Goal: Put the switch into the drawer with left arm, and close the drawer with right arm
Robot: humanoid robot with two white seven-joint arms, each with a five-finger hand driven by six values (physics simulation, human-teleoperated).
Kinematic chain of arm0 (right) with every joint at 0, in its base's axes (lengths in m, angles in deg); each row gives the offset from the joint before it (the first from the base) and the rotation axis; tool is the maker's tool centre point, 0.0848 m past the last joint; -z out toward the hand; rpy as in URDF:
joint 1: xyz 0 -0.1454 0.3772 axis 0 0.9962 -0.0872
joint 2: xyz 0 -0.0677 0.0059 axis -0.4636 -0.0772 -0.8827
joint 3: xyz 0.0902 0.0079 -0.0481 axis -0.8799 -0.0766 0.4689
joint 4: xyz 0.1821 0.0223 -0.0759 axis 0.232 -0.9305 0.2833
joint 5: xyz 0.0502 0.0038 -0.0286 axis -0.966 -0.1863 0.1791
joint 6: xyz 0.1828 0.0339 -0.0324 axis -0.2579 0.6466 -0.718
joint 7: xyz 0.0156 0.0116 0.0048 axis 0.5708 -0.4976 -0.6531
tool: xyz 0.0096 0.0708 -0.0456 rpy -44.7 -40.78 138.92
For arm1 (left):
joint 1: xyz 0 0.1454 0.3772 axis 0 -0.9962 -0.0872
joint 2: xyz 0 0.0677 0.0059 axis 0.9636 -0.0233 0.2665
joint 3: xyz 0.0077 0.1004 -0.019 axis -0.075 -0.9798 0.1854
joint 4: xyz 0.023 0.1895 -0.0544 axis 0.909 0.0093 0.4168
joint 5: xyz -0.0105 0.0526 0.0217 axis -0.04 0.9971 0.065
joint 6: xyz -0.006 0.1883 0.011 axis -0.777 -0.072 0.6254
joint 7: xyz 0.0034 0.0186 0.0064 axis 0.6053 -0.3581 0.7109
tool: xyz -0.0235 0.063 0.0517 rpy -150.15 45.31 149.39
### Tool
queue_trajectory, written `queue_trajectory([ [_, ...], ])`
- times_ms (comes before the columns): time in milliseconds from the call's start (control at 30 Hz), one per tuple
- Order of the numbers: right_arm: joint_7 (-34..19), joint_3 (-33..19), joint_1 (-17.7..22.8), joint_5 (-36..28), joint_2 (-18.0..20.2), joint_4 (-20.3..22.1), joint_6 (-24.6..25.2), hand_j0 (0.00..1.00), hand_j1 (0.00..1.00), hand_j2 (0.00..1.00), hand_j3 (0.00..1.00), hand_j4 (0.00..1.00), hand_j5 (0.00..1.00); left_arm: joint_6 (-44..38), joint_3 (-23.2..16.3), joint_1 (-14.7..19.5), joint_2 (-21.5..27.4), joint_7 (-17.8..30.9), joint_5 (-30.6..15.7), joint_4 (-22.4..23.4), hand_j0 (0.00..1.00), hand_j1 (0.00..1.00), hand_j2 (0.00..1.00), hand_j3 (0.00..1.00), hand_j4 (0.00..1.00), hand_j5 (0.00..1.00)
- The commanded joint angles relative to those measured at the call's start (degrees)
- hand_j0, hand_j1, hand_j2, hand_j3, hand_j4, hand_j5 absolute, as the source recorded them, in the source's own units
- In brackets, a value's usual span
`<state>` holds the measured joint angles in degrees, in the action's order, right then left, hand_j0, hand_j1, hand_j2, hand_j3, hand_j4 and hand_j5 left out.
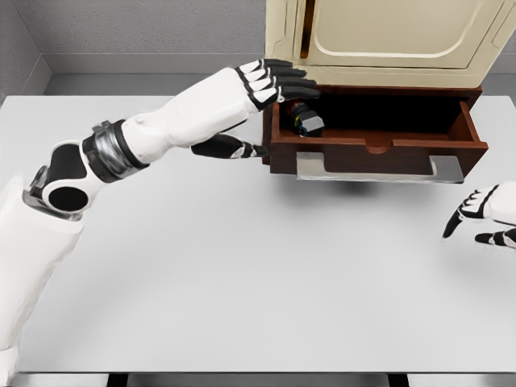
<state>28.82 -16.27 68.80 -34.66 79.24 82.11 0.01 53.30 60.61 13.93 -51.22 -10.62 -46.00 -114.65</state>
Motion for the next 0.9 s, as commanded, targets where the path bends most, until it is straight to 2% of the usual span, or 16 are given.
queue_trajectory([
  [0, 0.01, 0.1, -0.09, -0.48, 0.0, 0.02, 0.14, 0.55, 0.55, 0.55, 0.55, 0.55, 0.55, 1.28, 11.06, -1.14, 5.71, -0.15, -6.16, -1.42, 1.0, 1.0, 1.0, 1.0, 1.0, 1.0],
  [33, 0.01, 0.1, -0.7, -0.48, 0.0, 0.02, 0.14, 0.55, 0.55, 0.55, 0.55, 0.55, 0.55, 1.28, 14.14, -3.34, 6.42, -0.24, -7.56, -1.42, 1.0, 1.0, 1.0, 1.0, 1.0, 1.0],
  [100, 0.01, 0.36, -1.67, -0.48, -0.17, 0.02, 0.14, 0.57, 0.57, 0.57, 0.57, 0.57, 0.57, 1.28, 19.24, -10.37, 9.14, -0.24, -8.53, -1.33, 1.0, 1.0, 1.0, 1.0, 1.0, 1.0],
  [200, 0.01, 0.54, -2.29, -0.48, -0.26, 0.1, 0.14, 0.58, 0.58, 0.58, 0.58, 0.58, 0.58, 1.28, 19.68, -19.86, 15.64, -0.24, -8.53, 2.44, 1.0, 1.0, 1.0, 1.0, 1.0, 1.0],
  [267, 0.01, 1.42, -2.55, -0.39, -0.35, 0.1, 0.14, 0.58, 0.58, 0.58, 0.58, 0.58, 0.58, 1.28, 19.51, -23.12, 16.7, 0.02, -8.53, 7.98, 1.0, 1.0, 1.0, 1.0, 1.0, 1.0],
  [333, 0.01, 2.03, -2.9, -0.39, -0.35, 0.1, 0.14, 0.58, 0.58, 0.58, 0.58, 0.58, 0.58, 1.28, 19.15, -23.21, 16.61, 0.2, -8.44, 13.17, 1.0, 1.0, 1.0, 1.0, 1.0, 1.0],
  [400, 0.01, 3.35, -3.17, -0.3, -0.78, 0.1, 0.14, 0.58, 0.58, 0.58, 0.58, 0.58, 0.58, 1.28, 19.24, -23.21, 16.61, 0.2, -8.53, 14.05, 1.0, 1.0, 1.0, 1.0, 1.0, 1.0],
  [467, 0.01, 3.44, -4.75, 0.14, -3.33, 0.1, 0.14, 0.58, 0.58, 0.58, 0.58, 0.58, 0.58, 1.28, 19.33, -23.21, 16.26, 0.2, -8.53, 14.14, 1.0, 1.0, 1.0, 1.0, 1.0, 1.0],
  [533, 0.01, 3.53, -5.63, 0.14, -3.69, 0.1, 0.14, 0.58, 0.58, 0.58, 0.58, 0.58, 0.58, 1.28, 19.33, -23.29, 16.26, 0.2, -8.53, 14.4, 1.0, 1.0, 1.0, 1.0, 1.0, 1.0],
  [567, 0.01, 4.49, -6.33, 0.14, -3.77, 0.1, 0.14, 0.58, 0.58, 0.58, 0.58, 0.58, 0.58, 1.28, 19.33, -23.38, 16.35, 0.2, -8.53, 14.57, 1.0, 1.0, 1.0, 1.0, 1.0, 1.0],
  [633, 0.01, 9.85, -10.81, 0.14, -4.48, 0.1, 0.14, 0.58, 0.58, 0.58, 0.58, 0.58, 0.58, 1.28, 19.33, -23.47, 16.17, 0.2, -8.53, 14.49, 1.0, 1.0, 1.0, 1.0, 1.0, 1.0],
  [867, 0.01, 11.79, -12.48, 0.23, -5.01, 0.1, 0.14, 0.6, 0.6, 0.6, 0.6, 0.6, 0.6, 1.28, 19.42, -23.47, 16.17, 0.28, -8.53, 14.49, 1.0, 1.0, 1.0, 1.0, 1.0, 1.0],
])
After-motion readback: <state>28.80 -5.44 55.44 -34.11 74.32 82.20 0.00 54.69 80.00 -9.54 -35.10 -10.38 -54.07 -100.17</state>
